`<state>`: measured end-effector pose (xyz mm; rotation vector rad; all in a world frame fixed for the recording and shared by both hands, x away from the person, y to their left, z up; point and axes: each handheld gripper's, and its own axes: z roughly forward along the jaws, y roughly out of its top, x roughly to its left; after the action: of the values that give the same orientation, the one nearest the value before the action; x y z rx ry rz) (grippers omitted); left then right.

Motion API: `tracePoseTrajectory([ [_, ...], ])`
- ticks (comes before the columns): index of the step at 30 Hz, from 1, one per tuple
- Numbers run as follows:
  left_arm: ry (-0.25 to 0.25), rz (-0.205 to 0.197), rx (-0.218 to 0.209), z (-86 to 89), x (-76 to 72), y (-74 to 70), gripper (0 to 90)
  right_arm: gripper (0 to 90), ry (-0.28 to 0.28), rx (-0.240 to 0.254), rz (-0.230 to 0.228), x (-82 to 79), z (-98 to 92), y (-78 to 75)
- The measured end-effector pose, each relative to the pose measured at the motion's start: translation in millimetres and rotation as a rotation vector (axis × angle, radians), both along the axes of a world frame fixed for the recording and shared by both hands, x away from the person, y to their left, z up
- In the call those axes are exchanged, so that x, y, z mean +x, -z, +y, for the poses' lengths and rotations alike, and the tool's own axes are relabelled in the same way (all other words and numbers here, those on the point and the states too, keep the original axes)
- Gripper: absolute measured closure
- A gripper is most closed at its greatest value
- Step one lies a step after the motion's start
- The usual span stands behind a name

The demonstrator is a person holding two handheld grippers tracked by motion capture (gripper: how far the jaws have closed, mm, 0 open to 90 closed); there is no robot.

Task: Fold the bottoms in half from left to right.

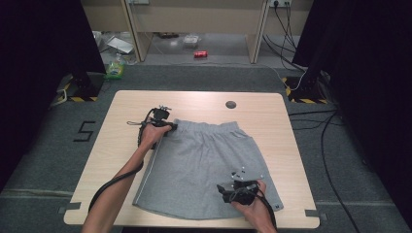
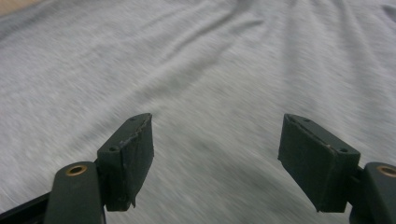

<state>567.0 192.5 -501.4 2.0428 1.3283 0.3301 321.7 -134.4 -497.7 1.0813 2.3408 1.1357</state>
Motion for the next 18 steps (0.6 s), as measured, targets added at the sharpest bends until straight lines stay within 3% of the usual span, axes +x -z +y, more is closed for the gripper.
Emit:
tracePoseTrajectory([
  [6,-0.006,-0.008,0.052,5.4,2.5,-2.3,76.4,26.6,-0.060,0.024,-0.018,-1.6,35.2,-4.3],
  [12,-0.007,-0.005,0.045,8.2,5.9,-1.9,76.4,26.3,-0.119,0.029,-0.006,-1.3,63.1,-4.5],
  [18,-0.003,-0.011,0.053,8.0,5.2,-1.7,76.2,26.0,-0.219,0.049,-0.013,-7.1,117.4,-8.4],
])
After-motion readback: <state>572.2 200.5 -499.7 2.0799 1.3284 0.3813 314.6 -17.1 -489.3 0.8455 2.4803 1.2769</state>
